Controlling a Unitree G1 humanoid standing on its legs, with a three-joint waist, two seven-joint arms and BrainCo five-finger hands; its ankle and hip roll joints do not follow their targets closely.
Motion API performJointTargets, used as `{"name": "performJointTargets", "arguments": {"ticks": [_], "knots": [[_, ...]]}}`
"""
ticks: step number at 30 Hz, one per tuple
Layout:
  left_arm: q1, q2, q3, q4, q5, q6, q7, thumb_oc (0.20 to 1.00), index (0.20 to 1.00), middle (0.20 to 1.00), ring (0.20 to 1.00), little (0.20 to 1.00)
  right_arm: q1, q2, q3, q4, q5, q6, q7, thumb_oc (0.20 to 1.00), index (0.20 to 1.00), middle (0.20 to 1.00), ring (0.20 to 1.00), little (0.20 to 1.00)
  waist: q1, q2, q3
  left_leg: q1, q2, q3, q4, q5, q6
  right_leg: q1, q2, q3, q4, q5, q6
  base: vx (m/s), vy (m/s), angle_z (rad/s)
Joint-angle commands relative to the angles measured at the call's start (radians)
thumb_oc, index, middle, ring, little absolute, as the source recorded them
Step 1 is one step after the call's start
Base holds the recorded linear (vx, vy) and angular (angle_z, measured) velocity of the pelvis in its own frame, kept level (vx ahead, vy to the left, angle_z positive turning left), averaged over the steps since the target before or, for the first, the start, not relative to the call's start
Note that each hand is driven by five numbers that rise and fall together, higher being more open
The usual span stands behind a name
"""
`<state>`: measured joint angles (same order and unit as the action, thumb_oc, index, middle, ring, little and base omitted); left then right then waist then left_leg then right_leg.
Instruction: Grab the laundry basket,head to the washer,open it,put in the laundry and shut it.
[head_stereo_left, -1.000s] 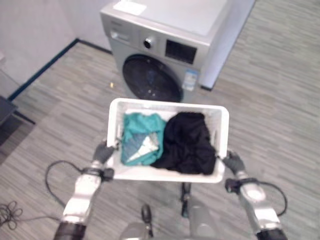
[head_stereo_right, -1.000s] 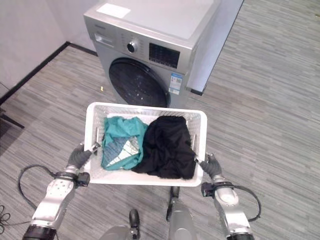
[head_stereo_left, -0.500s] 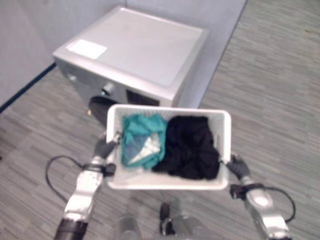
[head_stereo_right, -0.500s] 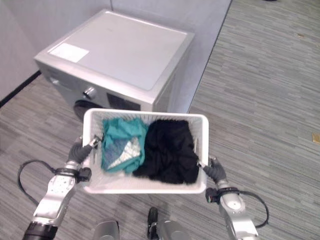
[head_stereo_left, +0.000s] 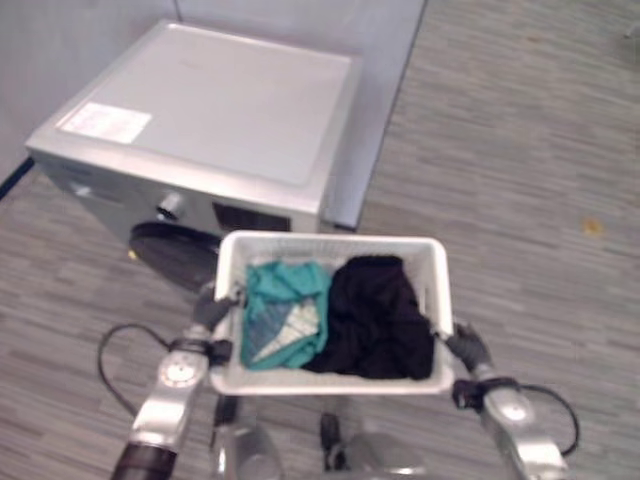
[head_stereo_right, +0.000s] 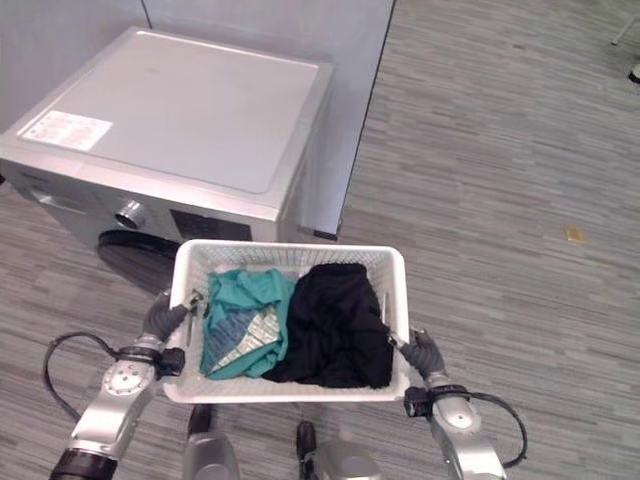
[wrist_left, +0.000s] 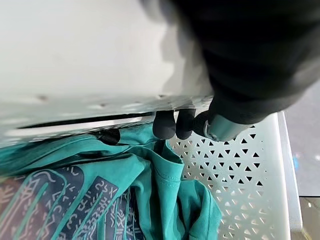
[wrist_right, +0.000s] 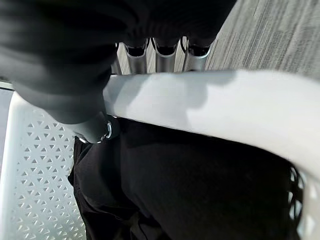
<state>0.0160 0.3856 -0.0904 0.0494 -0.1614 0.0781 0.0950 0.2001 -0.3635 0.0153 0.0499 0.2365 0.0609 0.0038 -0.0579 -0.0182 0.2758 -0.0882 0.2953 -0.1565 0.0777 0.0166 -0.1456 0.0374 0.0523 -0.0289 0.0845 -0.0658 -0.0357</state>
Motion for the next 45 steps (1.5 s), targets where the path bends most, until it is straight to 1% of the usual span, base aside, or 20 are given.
{"name": "performJointTargets", "arguments": {"ticks": [1, 2, 6, 7, 8, 10, 11, 16, 17, 18, 20, 22, 24, 25, 28, 29, 33, 35, 41, 45], "knots": [[-0.075, 0.127, 0.174, -0.09, -0.026, -0.112, 0.038, 0.2, 0.2, 0.2, 0.2, 0.2, -0.047, -0.055, -0.169, -0.123, 0.081, -0.083, 0.001, 0.2, 0.2, 0.2, 0.2, 0.2, 0.021, 0.046, -0.111, 0.021, -0.084, 0.004, 0.054, -0.088, 0.016, -0.031, -0.253, 0.045, 0.021, -0.063, 0.177, -0.01, 0.83, 0.09], [-0.062, 0.158, 0.197, -0.116, -0.02, -0.115, 0.023, 0.2, 0.2, 0.2, 0.2, 0.2, -0.042, -0.043, -0.186, -0.139, 0.063, -0.073, 0.009, 0.2, 0.2, 0.2, 0.2, 0.2, 0.023, 0.042, -0.115, 0.024, -0.137, 0.035, 0.045, -0.115, 0.041, -0.057, -0.32, 0.065, -0.016, 0.002, 0.213, -0.05, 0.52, -0.16], [-0.048, 0.21, 0.243, -0.147, -0.005, -0.116, 0.015, 0.2, 0.2, 0.2, 0.2, 0.2, -0.05, -0.02, -0.177, -0.142, 0.059, -0.067, 0.033, 0.2, 0.2, 0.2, 0.2, 0.2, 0.044, 0.032, -0.096, 0.022, -0.166, 0.11, 0.043, -0.138, 0.077, -0.139, -0.349, 0.024, -0.003, 0.056, 0.223, -0.18, 0.325, -0.75], [-0.021, 0.219, 0.28, -0.175, -0.003, -0.113, 0.009, 0.2, 0.2, 0.2, 0.2, 0.2, -0.069, -0.01, -0.154, -0.122, 0.058, -0.065, 0.048, 0.2, 0.2, 0.2, 0.2, 0.2, 0.069, 0.035, -0.09, 0.015, -0.17, 0.152, 0.041, -0.142, 0.097, -0.155, -0.315, -0.072, 0.072, 0.015, 0.2, -0.18, 0.231, -1.33], [-0.02, 0.219, 0.28, -0.176, -0.003, -0.113, 0.008, 0.2, 0.2, 0.2, 0.2, 0.2, -0.069, -0.01, -0.154, -0.122, 0.058, -0.065, 0.048, 0.2, 0.2, 0.2, 0.2, 0.2, 0.068, 0.035, -0.091, 0.013, -0.171, 0.152, 0.041, -0.141, 0.097, -0.157, -0.315, -0.072, 0.072, 0.016, 0.2, -0.12, 0.215, -1.52], [0.022, 0.207, 0.299, -0.196, -0.002, -0.109, -0.004, 0.2, 0.2, 0.2, 0.2, 0.2, -0.074, -0.01, -0.131, -0.106, 0.061, -0.058, 0.062, 0.2, 0.2, 0.2, 0.2, 0.2, 0.071, 0.031, -0.092, 0.032, -0.183, 0.173, 0.017, -0.136, 0.12, -0.163, -0.244, -0.101, 0.125, -0.022, 0.182, 0.0, 0.129, -0.94], [0.04, 0.192, 0.298, -0.195, -0.003, -0.104, -0.008, 0.2, 0.2, 0.2, 0.2, 0.2, -0.066, -0.011, -0.115, -0.102, 0.075, -0.064, 0.071, 0.2, 0.2, 0.2, 0.2, 0.2, 0.078, 0.024, -0.095, 0.054, -0.19, 0.197, -0.008, -0.132, 0.128, -0.161, -0.156, -0.138, 0.15, -0.071, 0.15, 0.01, 0.083, -0.74], [0.003, 0.147, 0.257, -0.177, 0.0, -0.102, 0.001, 0.2, 0.2, 0.2, 0.2, 0.2, -0.015, -0.013, -0.14, -0.134, 0.106, -0.073, 0.043, 0.2, 0.2, 0.2, 0.2, 0.2, 0.062, -0.009, -0.081, 0.008, -0.202, 0.185, 0.096, -0.141, 0.098, -0.096, -0.098, -0.109, 0.083, -0.102, 0.087, 0.03, -0.04, 0.04], [-0.001, 0.133, 0.266, -0.181, -0.012, -0.108, 0.009, 0.2, 0.2, 0.2, 0.2, 0.2, -0.015, -0.022, -0.15, -0.167, 0.112, -0.074, 0.04, 0.2, 0.2, 0.2, 0.2, 0.2, 0.063, -0.02, -0.063, -0.037, -0.192, 0.188, 0.209, -0.135, 0.082, -0.084, -0.102, -0.101, 0.069, -0.101, 0.074, 0.02, -0.026, 0.89], [-0.004, 0.12, 0.265, -0.192, -0.019, -0.112, 0.019, 0.2, 0.2, 0.2, 0.2, 0.2, -0.026, -0.034, -0.142, -0.2, 0.128, -0.083, 0.037, 0.2, 0.2, 0.2, 0.2, 0.2, 0.071, -0.021, -0.037, -0.087, -0.186, 0.13, 0.305, -0.13, 0.083, -0.07, -0.083, -0.073, 0.073, -0.126, 0.055, 0.04, 0.025, 0.61], [0.002, 0.116, 0.26, -0.21, -0.026, -0.104, 0.018, 0.2, 0.2, 0.2, 0.2, 0.2, -0.015, -0.047, -0.163, -0.253, 0.155, -0.084, 0.039, 0.2, 0.2, 0.2, 0.2, 0.2, 0.064, -0.023, -0.043, -0.105, -0.122, 0.105, 0.253, -0.124, 0.09, -0.051, -0.089, -0.079, 0.069, -0.156, 0.062, 0.17, 0.128, -0.17], [-0.001, 0.146, 0.264, -0.233, -0.04, -0.098, 0.018, 0.2, 0.2, 0.2, 0.2, 0.2, -0.018, -0.068, -0.197, -0.317, 0.192, -0.099, 0.037, 0.2, 0.2, 0.2, 0.2, 0.2, 0.063, -0.025, -0.051, -0.121, -0.021, 0.079, 0.099, 0.0, 0.073, -0.028, -0.107, -0.071, 0.076, -0.189, 0.079, 0.29, 0.29, 0.0], [-0.003, 0.155, 0.26, -0.24, -0.048, -0.097, 0.012, 0.2, 0.2, 0.2, 0.2, 0.2, -0.011, -0.074, -0.213, -0.339, 0.207, -0.1, 0.036, 0.2, 0.2, 0.2, 0.2, 0.2, 0.06, -0.022, -0.051, -0.121, -0.006, 0.082, 0.043, 0.033, 0.063, -0.02, -0.113, -0.075, 0.078, -0.199, 0.079, 0.2, 0.302, 0.41], [-0.023, 0.202, 0.25, -0.278, -0.075, -0.105, -0.026, 0.2, 0.2, 0.2, 0.2, 0.2, 0.009, -0.085, -0.275, -0.397, 0.236, -0.116, 0.039, 0.2, 0.2, 0.2, 0.2, 0.2, 0.045, -0.003, -0.064, -0.14, 0.017, 0.169, 0.014, 0.051, 0.032, 0.006, -0.155, -0.093, 0.081, -0.203, 0.105, 0.21, 0.38, 0.5], [-0.028, 0.239, 0.253, -0.321, -0.103, -0.115, -0.049, 0.2, 0.2, 0.2, 0.2, 0.2, 0.016, -0.078, -0.312, -0.432, 0.241, -0.121, 0.048, 0.2, 0.2, 0.2, 0.2, 0.2, 0.046, 0.007, -0.083, -0.132, -0.026, 0.163, 0.04, 0.024, 0.027, 0.021, -0.207, -0.086, 0.089, -0.17, 0.144, 0.27, 0.419, 0.12], [-0.013, 0.29, 0.275, -0.374, -0.154, -0.126, -0.072, 0.2, 0.2, 0.2, 0.2, 0.2, 0.018, -0.068, -0.332, -0.462, 0.266, -0.115, 0.075, 0.2, 0.2, 0.2, 0.2, 0.2, 0.04, 0.017, -0.091, -0.122, -0.077, 0.153, 0.088, -0.032, 0.043, 0.022, -0.255, -0.065, 0.108, -0.147, 0.165, 0.24, 0.434, -0.31], [0.023, 0.424, 0.321, -0.426, -0.275, -0.132, -0.107, 0.2, 0.2, 0.2, 0.2, 0.2, 0.029, -0.052, -0.376, -0.5, 0.307, -0.124, 0.098, 0.2, 0.2, 0.2, 0.2, 0.2, 0.033, 0.022, -0.094, -0.107, -0.138, 0.188, 0.134, -0.09, 0.091, -0.025, -0.318, -0.047, 0.216, -0.041, 0.18, 0.15, 0.369, -0.29], [0.129, 0.551, 0.43, -0.502, -0.413, -0.132, -0.138, 0.2, 0.2, 0.2, 0.2, 0.2, 0.032, -0.057, -0.41, -0.521, 0.342, -0.137, 0.111, 0.2, 0.2, 0.2, 0.2, 0.2, 0.044, 0.037, -0.095, -0.08, -0.16, 0.228, 0.142, -0.129, 0.132, -0.076, -0.342, -0.075, 0.295, 0.005, 0.173, 0.1, 0.35, -0.31], [0.237, 0.767, 0.554, -0.546, -0.584, -0.121, -0.151, 0.2, 0.2, 0.2, 0.2, 0.2, 0.03, -0.118, -0.45, -0.509, 0.386, -0.165, 0.089, 0.2, 0.2, 0.2, 0.2, 0.2, 0.041, 0.046, -0.1, -0.009, -0.182, 0.256, 0.078, -0.127, 0.143, -0.116, -0.291, -0.155, 0.194, -0.008, 0.186, 0.11, 0.14, -0.31], [0.172, 0.882, 0.515, -0.543, -0.616, -0.116, -0.156, 0.2, 0.2, 0.2, 0.2, 0.2, 0.002, -0.171, -0.433, -0.462, 0.395, -0.145, 0.061, 0.2, 0.2, 0.2, 0.2, 0.2, 0.048, 0.032, -0.093, 0.014, -0.19, 0.255, 0.053, -0.122, 0.13, -0.093, -0.304, -0.217, 0.067, 0.035, 0.213, 0.06, -0.033, 0.1]]}}
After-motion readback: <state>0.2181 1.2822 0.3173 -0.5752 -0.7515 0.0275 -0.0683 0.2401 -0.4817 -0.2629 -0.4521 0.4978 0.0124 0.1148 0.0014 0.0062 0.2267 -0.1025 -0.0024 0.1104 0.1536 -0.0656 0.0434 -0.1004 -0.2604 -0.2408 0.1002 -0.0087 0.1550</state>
